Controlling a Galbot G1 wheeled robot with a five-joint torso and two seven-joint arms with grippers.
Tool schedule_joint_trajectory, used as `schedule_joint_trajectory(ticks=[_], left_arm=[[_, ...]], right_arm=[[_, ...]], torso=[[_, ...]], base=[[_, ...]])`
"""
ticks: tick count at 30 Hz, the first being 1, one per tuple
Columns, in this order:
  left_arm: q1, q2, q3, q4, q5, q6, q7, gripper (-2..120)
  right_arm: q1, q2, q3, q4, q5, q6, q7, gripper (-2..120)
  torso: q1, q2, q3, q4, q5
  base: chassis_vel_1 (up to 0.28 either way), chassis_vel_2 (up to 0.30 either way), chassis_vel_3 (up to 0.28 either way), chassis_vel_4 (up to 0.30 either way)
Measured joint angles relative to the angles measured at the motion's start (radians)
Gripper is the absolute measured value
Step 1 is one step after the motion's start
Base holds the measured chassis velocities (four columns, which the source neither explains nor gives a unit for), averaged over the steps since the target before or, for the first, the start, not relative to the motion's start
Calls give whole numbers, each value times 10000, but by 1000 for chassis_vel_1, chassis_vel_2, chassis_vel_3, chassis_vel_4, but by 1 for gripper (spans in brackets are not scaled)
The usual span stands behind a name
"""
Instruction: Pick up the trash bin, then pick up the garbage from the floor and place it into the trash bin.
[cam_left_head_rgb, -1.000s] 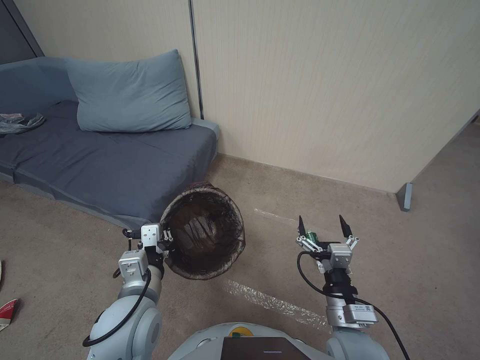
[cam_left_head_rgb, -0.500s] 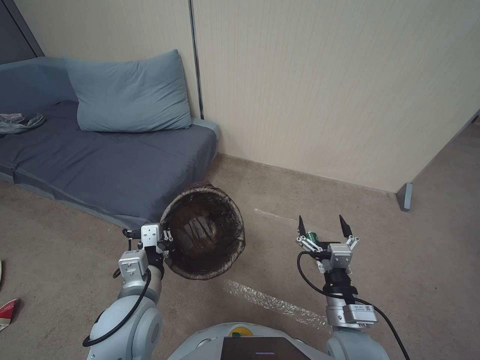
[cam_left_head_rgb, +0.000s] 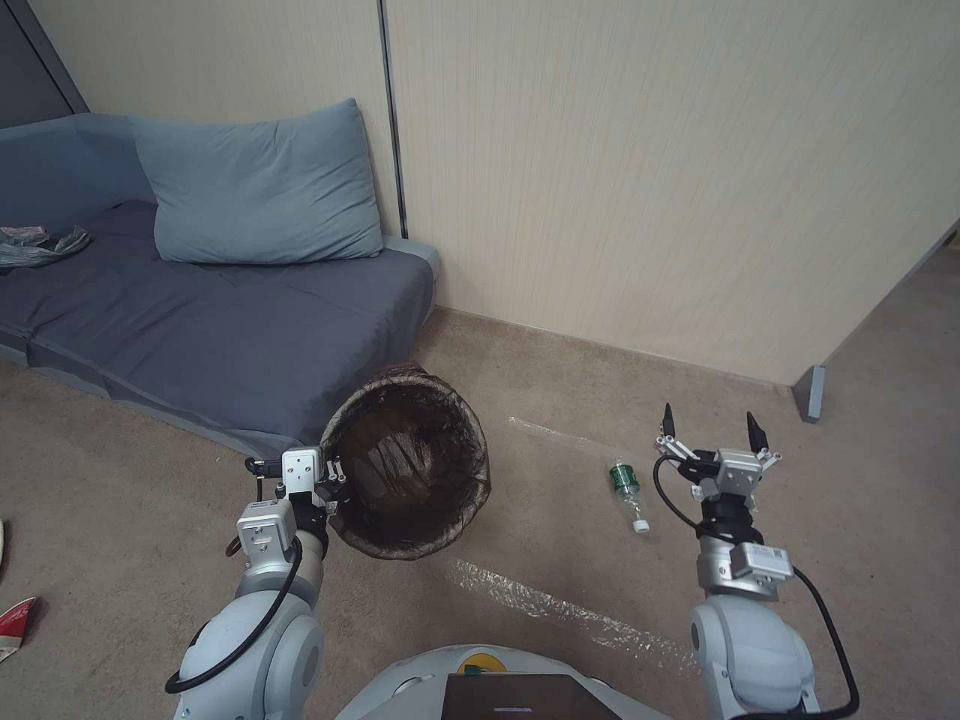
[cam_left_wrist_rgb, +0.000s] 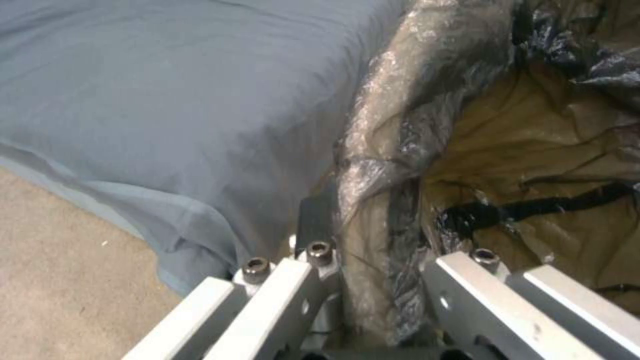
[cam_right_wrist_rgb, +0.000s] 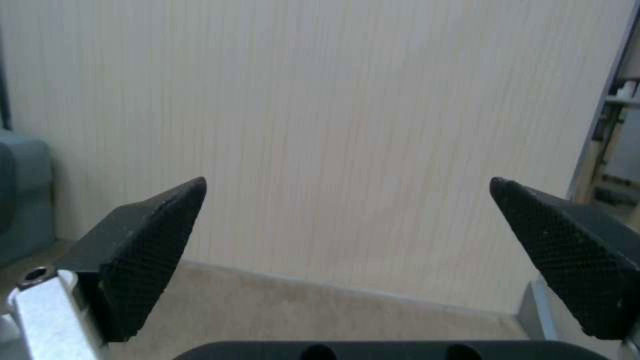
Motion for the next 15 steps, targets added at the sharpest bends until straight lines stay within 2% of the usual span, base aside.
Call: schedule_joint_trajectory(ticks=[10, 15], left_arm=[[1, 0, 0, 0, 0, 0, 0, 0], [1, 0, 0, 0, 0, 0, 0, 0]], right_arm=[[917, -1229, 68, -1738, 933, -1295, -123, 100], [1142, -1501, 1, -2215, 1101, -1553, -281, 100]], torso=[[0, 0, 0, 0, 0], [0, 0, 0, 1, -1]], base=[[0, 0, 0, 0], [0, 0, 0, 0]])
